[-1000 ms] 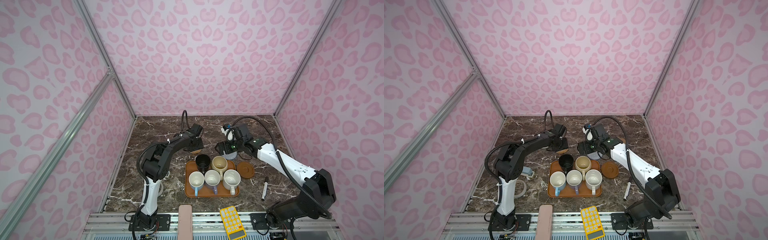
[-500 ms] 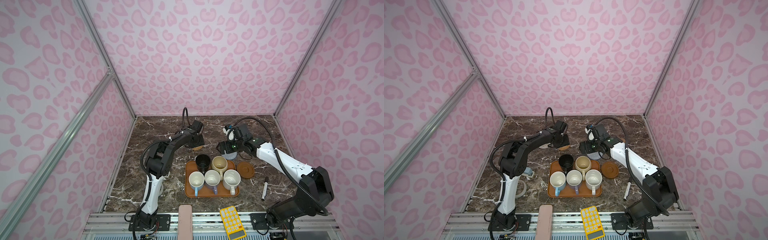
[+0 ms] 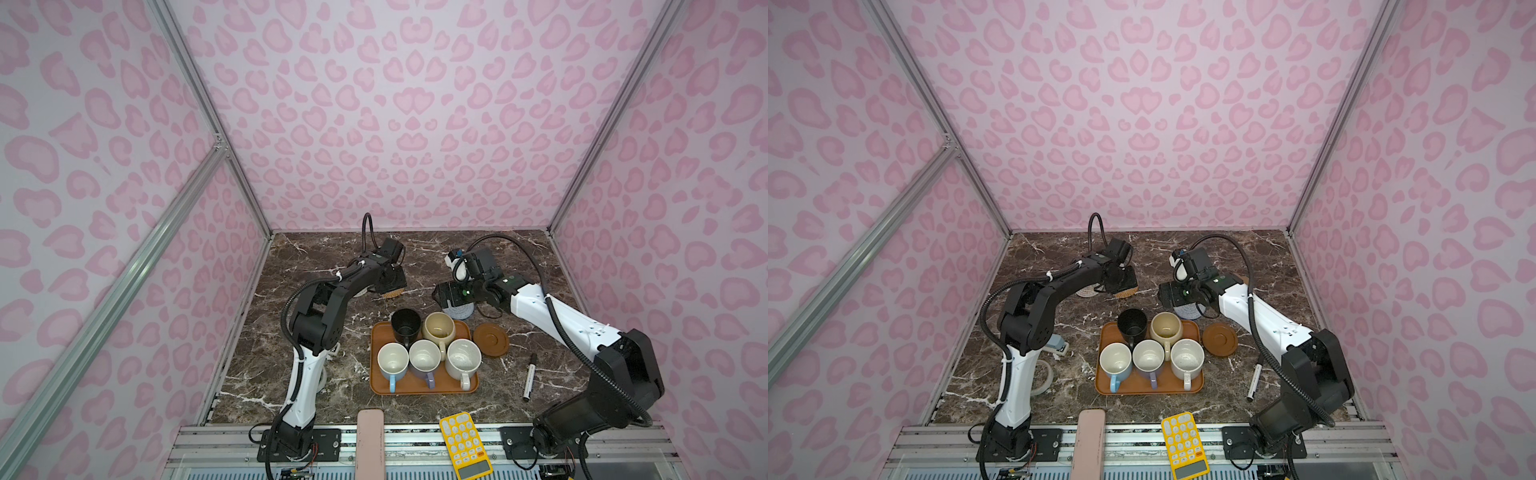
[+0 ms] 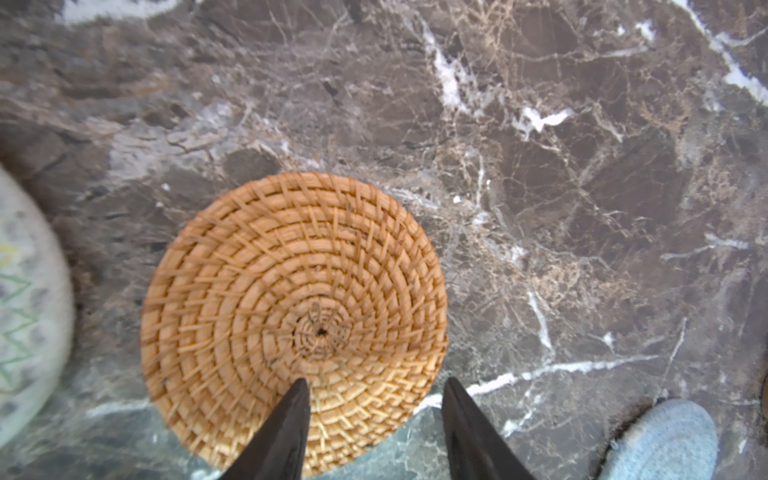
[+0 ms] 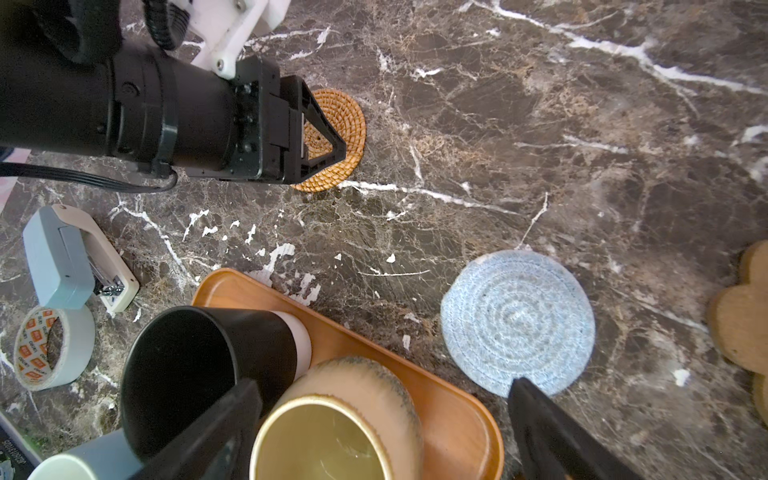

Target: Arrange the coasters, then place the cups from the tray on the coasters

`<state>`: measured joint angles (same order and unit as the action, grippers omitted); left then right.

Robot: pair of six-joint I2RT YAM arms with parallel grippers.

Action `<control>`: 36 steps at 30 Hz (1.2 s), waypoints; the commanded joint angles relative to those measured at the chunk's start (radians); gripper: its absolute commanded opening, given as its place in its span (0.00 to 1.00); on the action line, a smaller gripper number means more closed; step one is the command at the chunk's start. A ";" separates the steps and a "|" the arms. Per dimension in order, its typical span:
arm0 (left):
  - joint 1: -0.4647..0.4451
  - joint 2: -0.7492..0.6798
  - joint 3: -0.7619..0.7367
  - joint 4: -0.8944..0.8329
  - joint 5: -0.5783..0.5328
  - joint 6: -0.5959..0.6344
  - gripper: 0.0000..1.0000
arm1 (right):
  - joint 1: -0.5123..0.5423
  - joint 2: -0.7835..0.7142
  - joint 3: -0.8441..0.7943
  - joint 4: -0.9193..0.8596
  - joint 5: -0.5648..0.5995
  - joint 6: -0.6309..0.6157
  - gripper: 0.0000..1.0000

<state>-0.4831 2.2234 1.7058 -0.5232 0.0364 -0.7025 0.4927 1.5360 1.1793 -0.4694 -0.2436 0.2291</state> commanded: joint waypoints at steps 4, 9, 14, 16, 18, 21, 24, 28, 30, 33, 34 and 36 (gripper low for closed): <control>0.009 -0.008 -0.002 -0.052 -0.009 0.003 0.57 | 0.001 -0.002 -0.007 0.017 0.003 0.009 0.97; 0.021 -0.007 0.007 -0.033 0.003 0.007 0.60 | 0.001 -0.002 -0.004 0.018 -0.006 0.007 0.98; 0.023 -0.021 0.016 -0.011 0.020 0.023 0.65 | 0.001 -0.003 -0.005 0.014 -0.004 0.002 0.98; 0.023 -0.036 0.015 -0.006 0.017 0.023 0.66 | 0.001 -0.004 -0.006 0.012 0.002 -0.001 0.99; 0.023 -0.056 0.012 -0.001 0.024 0.020 0.68 | 0.001 -0.006 -0.006 0.011 0.009 -0.001 0.99; 0.023 -0.095 0.011 0.010 0.035 0.021 0.72 | 0.000 -0.012 -0.006 0.008 0.023 -0.001 0.99; 0.023 -0.147 0.008 0.012 0.034 0.024 0.80 | 0.000 -0.022 -0.007 0.006 0.042 0.001 0.99; 0.024 -0.205 0.001 -0.028 0.003 0.020 0.82 | -0.003 -0.043 -0.012 0.008 0.055 -0.001 0.99; 0.027 -0.202 -0.007 -0.056 -0.013 0.020 0.80 | -0.007 -0.049 -0.013 0.003 0.056 -0.001 0.99; 0.026 -0.206 -0.056 -0.040 0.005 0.016 0.78 | -0.008 -0.055 -0.014 -0.004 0.056 -0.002 0.99; 0.024 -0.215 -0.079 -0.026 0.011 0.012 0.78 | -0.008 -0.057 -0.016 -0.010 0.062 -0.003 0.99; 0.021 -0.245 -0.133 0.013 0.018 0.002 0.79 | -0.012 -0.068 -0.023 -0.012 0.074 -0.002 0.99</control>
<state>-0.4587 2.0163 1.6154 -0.5320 0.0490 -0.6853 0.4839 1.4773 1.1667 -0.4721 -0.1947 0.2314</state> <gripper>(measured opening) 0.784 0.993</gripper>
